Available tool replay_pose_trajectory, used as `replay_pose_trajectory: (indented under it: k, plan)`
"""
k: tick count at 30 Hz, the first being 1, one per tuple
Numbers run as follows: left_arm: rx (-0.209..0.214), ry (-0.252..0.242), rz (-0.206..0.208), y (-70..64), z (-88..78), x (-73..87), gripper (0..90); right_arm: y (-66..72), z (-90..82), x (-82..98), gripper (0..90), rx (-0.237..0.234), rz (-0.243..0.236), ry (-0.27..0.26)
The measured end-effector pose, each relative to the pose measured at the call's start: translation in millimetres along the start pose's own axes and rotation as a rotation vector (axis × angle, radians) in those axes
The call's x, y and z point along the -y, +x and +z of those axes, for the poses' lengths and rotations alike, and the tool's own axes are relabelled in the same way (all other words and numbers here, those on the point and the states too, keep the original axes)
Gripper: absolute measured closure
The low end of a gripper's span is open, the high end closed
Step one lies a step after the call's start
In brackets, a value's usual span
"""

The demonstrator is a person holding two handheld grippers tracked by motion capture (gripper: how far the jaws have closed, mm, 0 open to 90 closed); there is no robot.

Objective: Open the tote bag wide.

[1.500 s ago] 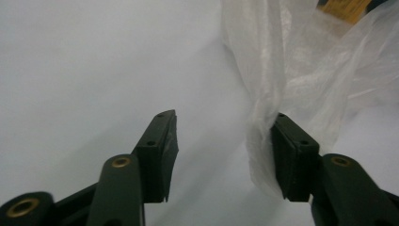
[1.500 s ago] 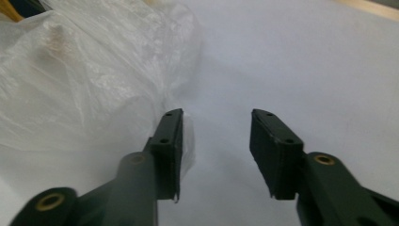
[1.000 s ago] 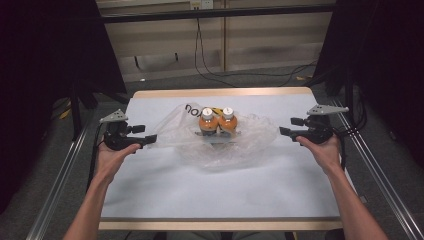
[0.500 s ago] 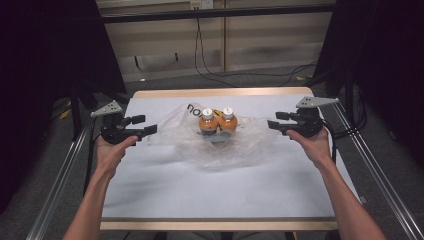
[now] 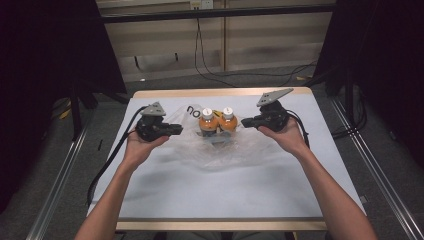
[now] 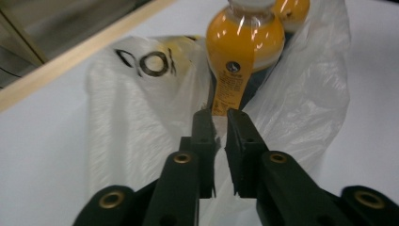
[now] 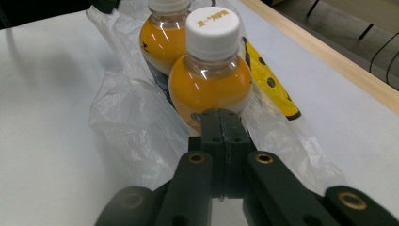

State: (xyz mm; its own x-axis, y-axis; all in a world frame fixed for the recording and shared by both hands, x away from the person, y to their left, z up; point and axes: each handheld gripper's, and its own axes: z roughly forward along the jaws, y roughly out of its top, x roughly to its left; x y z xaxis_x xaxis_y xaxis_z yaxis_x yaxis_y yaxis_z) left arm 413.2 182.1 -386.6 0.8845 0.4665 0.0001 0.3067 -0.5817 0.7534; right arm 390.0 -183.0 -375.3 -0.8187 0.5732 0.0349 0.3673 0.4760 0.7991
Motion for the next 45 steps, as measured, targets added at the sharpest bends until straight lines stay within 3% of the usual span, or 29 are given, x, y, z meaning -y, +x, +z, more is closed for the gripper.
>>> replay_pose_trajectory:
  k: [3, 7, 8, 14, 16, 17, 20, 22, 25, 29, 30, 31, 33, 35, 36, 37, 39, 42, 45]
  plan:
    - [0.022, 0.02, 0.003, 5.3, 15.6, -5.3, 90.0, -3.6, 12.8, -2.9, 90.0, 0.0, -0.016, 0.054]
    - [0.047, 0.067, 0.011, 4.2, 36.9, -7.2, 90.0, -13.9, 23.7, -0.8, 90.0, 0.005, -0.016, 0.106]
    - [0.049, 0.086, 0.037, 4.1, 40.1, -7.6, 90.0, -16.4, 25.5, 0.0, 90.0, -0.001, -0.009, 0.116]
    - [0.042, 0.108, 0.006, 9.1, 62.4, -8.5, 90.0, -24.2, 45.7, 6.2, 90.0, 0.009, -0.019, 0.208]
    - [0.047, 0.139, 0.018, 11.6, 68.0, -9.4, 90.0, -26.4, 54.5, 10.6, 90.0, 0.014, -0.022, 0.248]
    - [0.054, 0.172, 0.052, 14.3, 69.8, -10.1, 90.0, -26.8, 58.4, 12.7, 90.0, 0.009, -0.019, 0.263]
    - [0.046, 0.179, 0.021, 11.0, 80.3, -8.3, 89.4, -26.0, 68.4, 16.1, 90.0, 0.006, -0.026, 0.296]
    - [0.059, 0.206, 0.045, 12.4, 84.5, -6.7, 89.0, -24.9, 73.6, 18.2, 90.0, 0.0, -0.024, 0.313]
    - [0.047, 0.209, 0.01, 9.1, 92.9, 0.6, 89.0, -22.9, 79.7, 22.3, 90.0, -0.01, -0.034, 0.341]
    - [0.061, 0.252, 0.014, 5.7, 101.8, 7.9, 89.6, -21.8, 84.5, 29.1, 90.0, -0.001, -0.047, 0.367]
    - [0.062, 0.28, 0.045, 7.6, 102.2, 8.9, 90.0, -21.9, 84.7, 30.7, 90.0, 0.003, -0.041, 0.368]
    - [0.058, 0.261, 0.011, 5.5, 104.3, 11.2, 90.0, -22.3, 84.6, 32.4, 90.0, 0.003, -0.031, 0.367]
    - [0.053, 0.276, 0.039, 4.2, 105.3, 13.3, 90.0, -22.7, 85.2, 36.6, 90.0, 0.005, -0.026, 0.368]
    - [0.047, 0.295, 0.039, 3.0, 103.8, 13.0, 90.0, -22.5, 87.0, 43.1, 90.0, 0.021, -0.037, 0.404]
    - [0.05, 0.317, 0.068, 4.7, 102.5, 12.4, 90.0, -23.2, 86.8, 45.2, 90.0, 0.02, -0.034, 0.407]
    - [0.042, 0.311, 0.057, 3.9, 102.3, 12.9, 90.0, -24.1, 86.0, 45.4, 90.0, 0.023, -0.03, 0.408]
    - [0.017, 0.346, 0.091, 4.2, 99.7, 12.2, 90.0, -24.3, 84.9, 45.1, 90.0, 0.038, -0.048, 0.427]
    - [-0.011, 0.381, 0.103, 4.7, 96.6, 12.9, 90.0, -24.6, 81.0, 45.4, 90.0, 0.065, -0.083, 0.468]
    - [-0.02, 0.388, 0.096, 7.1, 92.8, 15.8, 90.0, -26.4, 75.0, 48.2, 90.0, 0.088, -0.081, 0.495]
